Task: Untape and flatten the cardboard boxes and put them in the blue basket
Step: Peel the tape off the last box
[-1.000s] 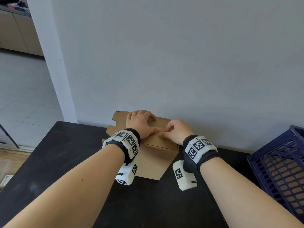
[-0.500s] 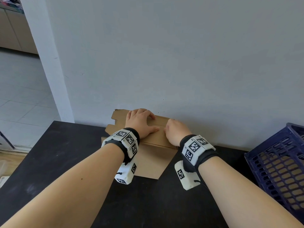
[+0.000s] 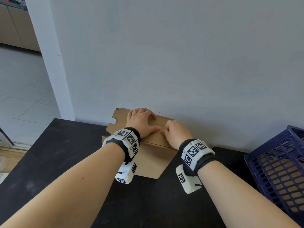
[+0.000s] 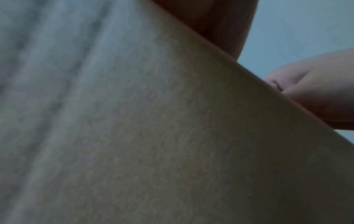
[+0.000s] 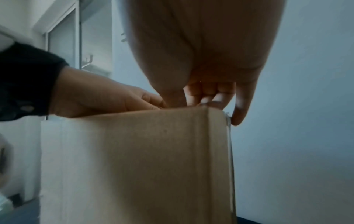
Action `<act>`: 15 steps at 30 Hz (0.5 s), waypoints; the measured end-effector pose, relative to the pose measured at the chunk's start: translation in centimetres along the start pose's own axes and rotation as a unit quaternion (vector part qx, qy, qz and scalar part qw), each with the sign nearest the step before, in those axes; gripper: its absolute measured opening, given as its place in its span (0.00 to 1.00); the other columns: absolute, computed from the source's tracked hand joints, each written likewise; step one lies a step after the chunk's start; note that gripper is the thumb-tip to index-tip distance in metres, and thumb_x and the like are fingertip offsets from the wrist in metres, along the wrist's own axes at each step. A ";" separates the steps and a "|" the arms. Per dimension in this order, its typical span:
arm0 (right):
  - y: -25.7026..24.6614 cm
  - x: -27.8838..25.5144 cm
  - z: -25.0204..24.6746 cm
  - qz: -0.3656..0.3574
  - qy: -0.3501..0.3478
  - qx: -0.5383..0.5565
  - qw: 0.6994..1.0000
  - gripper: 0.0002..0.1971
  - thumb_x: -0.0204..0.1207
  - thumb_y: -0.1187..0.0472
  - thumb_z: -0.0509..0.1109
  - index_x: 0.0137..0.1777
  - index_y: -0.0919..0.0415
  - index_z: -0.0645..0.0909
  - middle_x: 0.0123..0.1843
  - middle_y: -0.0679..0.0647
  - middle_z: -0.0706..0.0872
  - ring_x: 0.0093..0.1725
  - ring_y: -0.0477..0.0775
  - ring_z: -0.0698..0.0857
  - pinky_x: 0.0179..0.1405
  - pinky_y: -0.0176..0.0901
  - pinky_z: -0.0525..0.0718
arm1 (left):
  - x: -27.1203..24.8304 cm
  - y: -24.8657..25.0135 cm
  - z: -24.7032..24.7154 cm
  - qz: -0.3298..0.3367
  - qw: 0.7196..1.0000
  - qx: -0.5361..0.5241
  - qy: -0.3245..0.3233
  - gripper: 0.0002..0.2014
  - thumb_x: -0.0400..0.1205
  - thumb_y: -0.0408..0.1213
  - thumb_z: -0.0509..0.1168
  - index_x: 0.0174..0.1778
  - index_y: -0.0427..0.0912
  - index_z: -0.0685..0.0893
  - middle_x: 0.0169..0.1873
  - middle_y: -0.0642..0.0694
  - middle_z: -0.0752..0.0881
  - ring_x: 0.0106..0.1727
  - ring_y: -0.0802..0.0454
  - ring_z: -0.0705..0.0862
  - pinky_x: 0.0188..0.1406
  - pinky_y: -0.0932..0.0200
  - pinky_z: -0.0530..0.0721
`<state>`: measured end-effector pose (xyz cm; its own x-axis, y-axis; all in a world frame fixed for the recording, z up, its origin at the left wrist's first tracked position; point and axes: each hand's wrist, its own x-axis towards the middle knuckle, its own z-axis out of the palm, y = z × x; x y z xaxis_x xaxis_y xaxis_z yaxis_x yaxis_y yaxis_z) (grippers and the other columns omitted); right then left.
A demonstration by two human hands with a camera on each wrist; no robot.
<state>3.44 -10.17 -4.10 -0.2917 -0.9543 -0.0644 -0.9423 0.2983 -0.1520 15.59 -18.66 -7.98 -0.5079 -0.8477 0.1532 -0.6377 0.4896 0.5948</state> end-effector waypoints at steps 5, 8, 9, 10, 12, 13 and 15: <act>-0.1 -0.2 0.3 -0.009 0.012 -0.024 1.000 0.10 0.85 0.59 0.56 0.58 0.65 0.74 0.58 0.60 0.78 0.57 0.61 0.79 0.47 0.45 0.70 | -0.1 0.1 0.0 -0.001 1.000 0.004 0.000 0.21 0.72 0.59 0.70 0.60 0.59 0.79 0.71 0.54 0.72 0.77 0.50 0.62 0.80 0.51 0.50; 1.0 -0.2 -0.4 0.046 0.046 0.081 0.995 0.09 0.85 0.58 0.56 0.50 0.63 0.74 0.46 0.56 0.79 0.48 0.59 0.78 0.44 0.43 0.70 | -0.1 0.1 -0.1 -0.006 1.000 -0.001 -0.004 0.20 0.72 0.57 0.70 0.59 0.60 0.79 0.71 0.54 0.72 0.77 0.50 0.62 0.80 0.51 0.49; 1.5 -0.2 -0.6 0.061 0.063 0.114 0.990 0.10 0.85 0.57 0.57 0.47 0.63 0.75 0.43 0.54 0.79 0.47 0.58 0.79 0.43 0.43 0.70 | 0.0 0.1 -0.1 -0.008 1.000 -0.003 -0.005 0.20 0.72 0.57 0.70 0.59 0.60 0.79 0.71 0.54 0.72 0.77 0.50 0.62 0.80 0.50 0.49; 1.9 -0.3 -0.7 0.064 0.072 0.134 0.986 0.12 0.84 0.57 0.58 0.45 0.63 0.77 0.41 0.53 0.80 0.46 0.58 0.80 0.43 0.43 0.72 | -0.1 0.1 -0.1 -0.010 1.000 -0.003 -0.007 0.20 0.72 0.57 0.70 0.59 0.60 0.79 0.71 0.54 0.72 0.78 0.50 0.61 0.80 0.50 0.49; 2.3 -0.6 -0.6 0.047 0.065 0.141 0.987 0.12 0.81 0.53 0.64 0.43 0.60 0.83 0.42 0.51 0.84 0.48 0.55 0.83 0.45 0.42 0.76 | 0.0 0.1 -0.1 -0.011 1.000 -0.002 -0.008 0.20 0.72 0.58 0.70 0.59 0.60 0.79 0.71 0.54 0.72 0.78 0.50 0.61 0.80 0.50 0.49; 2.3 -0.7 -0.4 0.039 0.060 0.145 0.987 0.11 0.79 0.50 0.68 0.42 0.57 0.84 0.42 0.49 0.84 0.48 0.52 0.83 0.47 0.41 0.77 | 0.0 0.2 -0.1 -0.011 1.000 -0.001 -0.007 0.20 0.72 0.58 0.70 0.59 0.60 0.79 0.71 0.54 0.72 0.78 0.50 0.62 0.80 0.50 0.49; 2.0 -0.8 0.2 0.036 0.067 0.162 0.984 0.09 0.71 0.48 0.75 0.39 0.51 0.83 0.40 0.44 0.79 0.49 0.50 0.82 0.51 0.43 0.80 | 0.1 0.1 0.0 -0.009 1.000 0.001 -0.002 0.20 0.72 0.58 0.70 0.59 0.60 0.79 0.70 0.54 0.72 0.77 0.51 0.62 0.80 0.51 0.49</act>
<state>1.83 -8.77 -4.56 -0.3951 -0.9177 0.0412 -0.8228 0.3336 -0.4601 15.47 -18.65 -7.86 -0.4984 -0.8559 0.1382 -0.6480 0.4737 0.5964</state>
